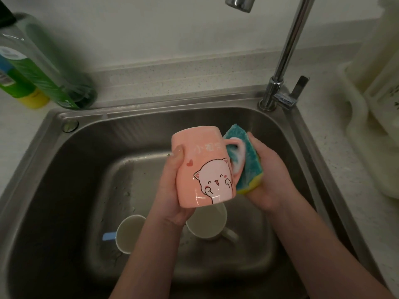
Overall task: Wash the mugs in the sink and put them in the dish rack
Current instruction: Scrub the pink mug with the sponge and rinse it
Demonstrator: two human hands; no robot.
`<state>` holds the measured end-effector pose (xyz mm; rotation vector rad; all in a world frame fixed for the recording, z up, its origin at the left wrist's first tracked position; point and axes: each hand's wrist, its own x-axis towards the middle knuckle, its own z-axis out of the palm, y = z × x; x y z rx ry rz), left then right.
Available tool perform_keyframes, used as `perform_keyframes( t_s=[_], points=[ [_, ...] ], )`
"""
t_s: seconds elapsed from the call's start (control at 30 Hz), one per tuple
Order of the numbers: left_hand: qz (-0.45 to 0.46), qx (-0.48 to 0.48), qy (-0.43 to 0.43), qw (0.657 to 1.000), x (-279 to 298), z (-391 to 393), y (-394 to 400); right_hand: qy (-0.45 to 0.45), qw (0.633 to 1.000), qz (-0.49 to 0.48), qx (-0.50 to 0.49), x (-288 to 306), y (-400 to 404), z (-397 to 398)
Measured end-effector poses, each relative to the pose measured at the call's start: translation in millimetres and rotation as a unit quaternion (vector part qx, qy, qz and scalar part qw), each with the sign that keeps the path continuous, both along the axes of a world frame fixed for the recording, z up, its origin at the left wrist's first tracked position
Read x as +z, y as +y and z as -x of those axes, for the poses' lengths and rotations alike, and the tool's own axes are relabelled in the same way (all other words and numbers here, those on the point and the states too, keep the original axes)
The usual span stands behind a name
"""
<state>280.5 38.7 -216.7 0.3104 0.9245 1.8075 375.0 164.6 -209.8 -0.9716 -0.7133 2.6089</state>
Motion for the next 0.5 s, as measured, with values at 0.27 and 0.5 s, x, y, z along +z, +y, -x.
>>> perform_keyframes(
  t_s=[0.27,0.5],
  points=[
    [0.060,0.010,-0.031,0.998,-7.2,0.1,2.6,-0.031,0.997,0.008,0.075,-9.0,9.2,-5.5],
    [0.127,0.046,-0.039,0.990,-12.5,-8.3,3.9,-0.069,0.994,0.049,0.070,-12.3,8.3,-13.8]
  ],
)
